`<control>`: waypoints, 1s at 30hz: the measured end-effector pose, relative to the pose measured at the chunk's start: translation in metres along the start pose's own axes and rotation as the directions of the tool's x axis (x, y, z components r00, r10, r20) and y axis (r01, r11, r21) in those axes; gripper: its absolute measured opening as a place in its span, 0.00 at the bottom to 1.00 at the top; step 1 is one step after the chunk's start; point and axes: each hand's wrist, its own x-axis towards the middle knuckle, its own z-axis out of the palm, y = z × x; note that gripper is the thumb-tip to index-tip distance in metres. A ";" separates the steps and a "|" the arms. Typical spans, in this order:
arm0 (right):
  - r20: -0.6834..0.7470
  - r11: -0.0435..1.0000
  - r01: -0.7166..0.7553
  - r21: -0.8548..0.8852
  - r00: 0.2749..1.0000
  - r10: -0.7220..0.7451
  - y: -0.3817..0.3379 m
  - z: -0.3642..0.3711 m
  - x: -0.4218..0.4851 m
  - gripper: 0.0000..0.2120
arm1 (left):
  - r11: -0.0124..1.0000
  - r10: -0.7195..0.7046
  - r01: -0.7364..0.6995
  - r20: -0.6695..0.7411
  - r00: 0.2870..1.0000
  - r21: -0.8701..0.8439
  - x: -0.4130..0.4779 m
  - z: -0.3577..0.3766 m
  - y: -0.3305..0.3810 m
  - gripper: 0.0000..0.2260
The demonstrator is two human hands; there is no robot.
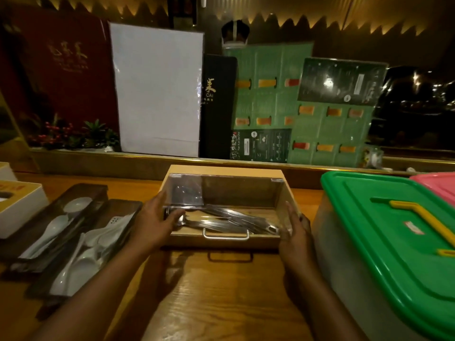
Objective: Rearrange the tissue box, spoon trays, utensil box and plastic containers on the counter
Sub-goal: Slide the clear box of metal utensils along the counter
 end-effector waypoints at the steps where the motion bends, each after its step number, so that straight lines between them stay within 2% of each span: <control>1: 0.001 1.000 0.006 -0.014 1.000 -0.006 -0.002 -0.003 -0.005 0.29 | 0.999 -0.009 0.010 -0.020 1.000 0.036 -0.003 0.000 0.000 0.32; 5: 0.008 0.999 0.023 -0.029 1.000 -0.022 -0.007 -0.022 -0.031 0.34 | 0.994 0.022 -0.017 -0.054 0.998 0.105 -0.026 -0.002 0.006 0.30; 8: 0.072 0.998 0.050 -0.030 0.996 -0.048 -0.018 -0.042 -0.052 0.35 | 0.988 0.116 -0.110 -0.054 0.992 0.108 -0.055 -0.003 0.019 0.28; 14: 0.243 0.948 0.316 -0.043 0.923 -0.297 -0.048 -0.107 -0.109 0.25 | 0.969 0.241 -0.243 0.037 0.970 0.049 -0.134 0.000 0.054 0.27; 17: 0.201 0.911 0.411 -0.033 0.896 -0.397 -0.062 -0.148 -0.140 0.21 | 0.962 0.269 -0.273 0.111 0.957 0.022 -0.174 0.005 0.072 0.28; 20: 0.101 0.869 0.479 -0.120 0.877 -0.470 -0.063 -0.196 -0.157 0.19 | 0.946 0.321 -0.325 0.189 0.928 -0.010 -0.207 0.015 0.092 0.29; 23: -0.069 0.873 0.422 -0.246 0.891 -0.450 -0.045 -0.245 -0.159 0.20 | 0.930 0.367 -0.358 0.271 0.890 -0.085 -0.230 0.028 0.118 0.30; 26: -0.190 0.901 0.277 -0.334 0.916 -0.352 -0.018 -0.289 -0.155 0.23 | 0.906 0.423 -0.401 0.302 0.854 -0.133 -0.245 0.043 0.146 0.32; 28: -0.178 0.921 0.113 -0.374 0.965 -0.191 0.000 -0.312 -0.150 0.29 | 0.899 0.437 -0.415 0.319 0.841 -0.137 -0.254 0.054 0.165 0.33; 30: -0.103 0.900 0.007 -0.435 0.993 -0.058 0.017 -0.326 -0.143 0.39 | 0.894 0.447 -0.422 0.347 0.824 -0.149 -0.260 0.067 0.183 0.35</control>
